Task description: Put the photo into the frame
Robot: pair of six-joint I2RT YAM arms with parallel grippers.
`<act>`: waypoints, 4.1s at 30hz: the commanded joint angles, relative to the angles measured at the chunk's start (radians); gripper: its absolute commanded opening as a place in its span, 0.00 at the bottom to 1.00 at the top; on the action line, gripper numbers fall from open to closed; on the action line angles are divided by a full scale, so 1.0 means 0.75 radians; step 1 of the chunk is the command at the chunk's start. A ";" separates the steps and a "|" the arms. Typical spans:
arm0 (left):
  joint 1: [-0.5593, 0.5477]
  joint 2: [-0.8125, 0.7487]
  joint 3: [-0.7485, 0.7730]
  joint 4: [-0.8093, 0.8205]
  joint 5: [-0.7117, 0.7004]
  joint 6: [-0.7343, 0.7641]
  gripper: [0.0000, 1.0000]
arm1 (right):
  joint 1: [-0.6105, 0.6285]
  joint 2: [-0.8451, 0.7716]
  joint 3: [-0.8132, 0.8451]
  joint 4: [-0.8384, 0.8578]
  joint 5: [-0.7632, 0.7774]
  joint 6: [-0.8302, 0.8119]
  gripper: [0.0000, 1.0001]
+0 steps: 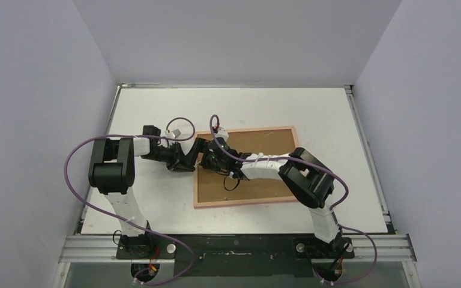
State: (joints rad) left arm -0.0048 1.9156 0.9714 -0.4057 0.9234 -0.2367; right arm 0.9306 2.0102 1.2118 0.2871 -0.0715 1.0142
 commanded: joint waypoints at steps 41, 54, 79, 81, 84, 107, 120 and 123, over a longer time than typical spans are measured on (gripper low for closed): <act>0.125 -0.050 0.067 -0.090 -0.040 0.072 0.13 | 0.028 -0.322 -0.119 -0.247 0.004 -0.143 0.90; 0.086 -0.017 0.397 -0.565 -0.245 0.554 0.38 | -0.590 -0.975 -0.314 -0.800 0.357 -0.301 0.90; -0.289 -0.250 0.088 -0.424 -0.648 0.848 0.24 | -1.167 -0.336 -0.225 -0.449 -0.184 -0.228 0.90; -0.299 -0.248 0.080 -0.420 -0.644 0.841 0.24 | -1.151 -0.276 -0.187 -0.452 -0.195 -0.218 0.90; -0.306 -0.250 0.072 -0.424 -0.624 0.829 0.23 | -1.105 -0.179 -0.116 -0.462 -0.200 -0.206 0.90; -0.458 -0.358 0.116 -0.602 -0.477 0.976 0.26 | -0.669 0.526 1.183 -1.010 0.070 -0.304 0.90; -0.220 -0.357 0.539 -0.935 -0.532 1.004 0.46 | -0.641 0.064 0.902 -0.978 0.303 -0.521 0.90; -0.152 -0.390 0.652 -0.916 -0.638 0.936 0.52 | -0.609 -0.117 0.763 -0.921 0.267 -0.539 0.90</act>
State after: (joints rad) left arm -0.1741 1.6840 1.3388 -1.0672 0.5095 0.5156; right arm 0.4267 2.1422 1.8629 -0.4660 0.1089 0.6651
